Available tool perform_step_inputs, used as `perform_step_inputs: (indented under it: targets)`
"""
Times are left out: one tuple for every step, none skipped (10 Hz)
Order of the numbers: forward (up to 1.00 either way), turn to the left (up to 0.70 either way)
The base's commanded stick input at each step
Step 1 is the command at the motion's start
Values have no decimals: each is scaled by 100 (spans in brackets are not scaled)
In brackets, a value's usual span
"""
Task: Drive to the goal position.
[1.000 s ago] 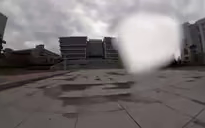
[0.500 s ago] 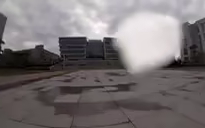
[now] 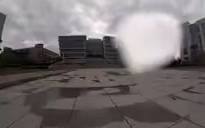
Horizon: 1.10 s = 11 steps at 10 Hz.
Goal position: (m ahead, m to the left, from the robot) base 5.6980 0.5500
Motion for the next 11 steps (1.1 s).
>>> perform_step_inputs:
  targets:
    - [70,0]
    - [70,0]
    - [69,1]
    - [69,1]
    - [69,1]
    - [69,1]
    - [68,2]
    - [68,7]
    - [69,26]
    - [70,35]
    - [70,35]
